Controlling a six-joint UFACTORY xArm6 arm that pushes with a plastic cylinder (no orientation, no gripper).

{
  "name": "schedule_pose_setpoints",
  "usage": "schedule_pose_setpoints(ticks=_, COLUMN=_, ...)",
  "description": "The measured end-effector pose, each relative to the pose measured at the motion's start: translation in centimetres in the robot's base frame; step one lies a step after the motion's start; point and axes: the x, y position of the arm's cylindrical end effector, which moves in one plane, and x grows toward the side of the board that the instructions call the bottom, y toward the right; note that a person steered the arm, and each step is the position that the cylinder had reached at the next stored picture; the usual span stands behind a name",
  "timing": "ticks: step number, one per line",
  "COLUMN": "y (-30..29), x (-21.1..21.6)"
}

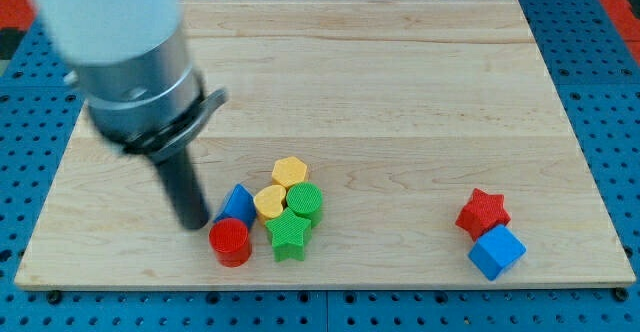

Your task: Keep blue cube on top right to red star

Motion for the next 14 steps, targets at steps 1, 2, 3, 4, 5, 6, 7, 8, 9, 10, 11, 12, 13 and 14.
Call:
schedule_pose_setpoints(ticks=1, y=-4.5, x=4.4)
schedule_pose_setpoints(ticks=2, y=-3.0, x=4.5)
schedule_pose_setpoints(ticks=3, y=2.1, x=4.5)
schedule_pose_setpoints(ticks=4, y=4.6, x=4.5)
schedule_pose_setpoints(ticks=5, y=5.1, x=4.6)
schedule_pose_setpoints(ticks=6, y=6.0, x=4.5)
schedule_pose_setpoints(ticks=7, y=6.1, x=4.5)
schedule_pose_setpoints(ticks=8, y=6.3, x=4.4)
schedule_pose_setpoints(ticks=9, y=7.2, x=4.4)
schedule_pose_setpoints(ticks=10, y=7.2, x=3.6)
schedule_pose_setpoints(ticks=11, y=7.2, x=3.3)
schedule_pose_setpoints(ticks=12, y=8.3, x=4.5)
schedule_pose_setpoints(ticks=13, y=8.6, x=4.6)
schedule_pose_setpoints(ticks=14, y=16.5, x=4.5)
